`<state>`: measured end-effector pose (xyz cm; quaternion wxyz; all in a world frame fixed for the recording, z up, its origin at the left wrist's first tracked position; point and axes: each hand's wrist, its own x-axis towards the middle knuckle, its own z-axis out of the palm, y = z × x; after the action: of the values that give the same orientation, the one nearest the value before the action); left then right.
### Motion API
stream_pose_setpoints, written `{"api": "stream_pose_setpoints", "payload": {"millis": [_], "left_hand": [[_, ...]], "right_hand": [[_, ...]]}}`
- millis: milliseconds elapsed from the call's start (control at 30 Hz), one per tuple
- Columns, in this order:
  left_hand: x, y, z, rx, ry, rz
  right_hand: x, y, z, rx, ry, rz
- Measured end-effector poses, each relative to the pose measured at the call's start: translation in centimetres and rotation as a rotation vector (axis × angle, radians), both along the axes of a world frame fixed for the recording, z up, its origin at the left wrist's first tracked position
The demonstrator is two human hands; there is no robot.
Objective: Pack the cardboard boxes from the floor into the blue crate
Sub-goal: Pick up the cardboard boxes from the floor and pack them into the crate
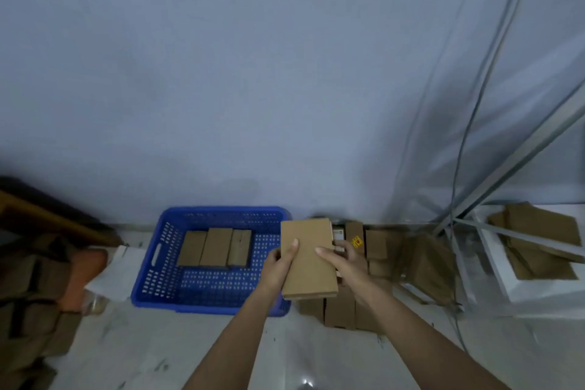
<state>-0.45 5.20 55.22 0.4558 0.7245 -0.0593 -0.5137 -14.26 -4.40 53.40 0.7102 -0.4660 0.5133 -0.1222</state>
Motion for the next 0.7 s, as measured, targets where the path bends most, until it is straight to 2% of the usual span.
{"api": "stream_pose_setpoints", "payload": {"millis": [200, 300, 533, 700], "left_hand": [[7.5, 3.0, 1.7, -0.033, 0.052, 0.019], [12.7, 4.7, -0.1, -0.027, 0.080, 0.007], [24.2, 7.8, -3.4, 0.042, 0.139, -0.231], [28.5, 8.4, -7.7, 0.055, 0.133, -0.231]], "right_hand": [[7.9, 2.3, 1.1, 0.046, -0.046, 0.006], [12.7, 3.9, 0.2, 0.076, -0.039, -0.051], [21.3, 9.0, -2.1, 0.129, 0.045, -0.208], [25.9, 10.1, -5.7, 0.149, 0.065, -0.220]]}}
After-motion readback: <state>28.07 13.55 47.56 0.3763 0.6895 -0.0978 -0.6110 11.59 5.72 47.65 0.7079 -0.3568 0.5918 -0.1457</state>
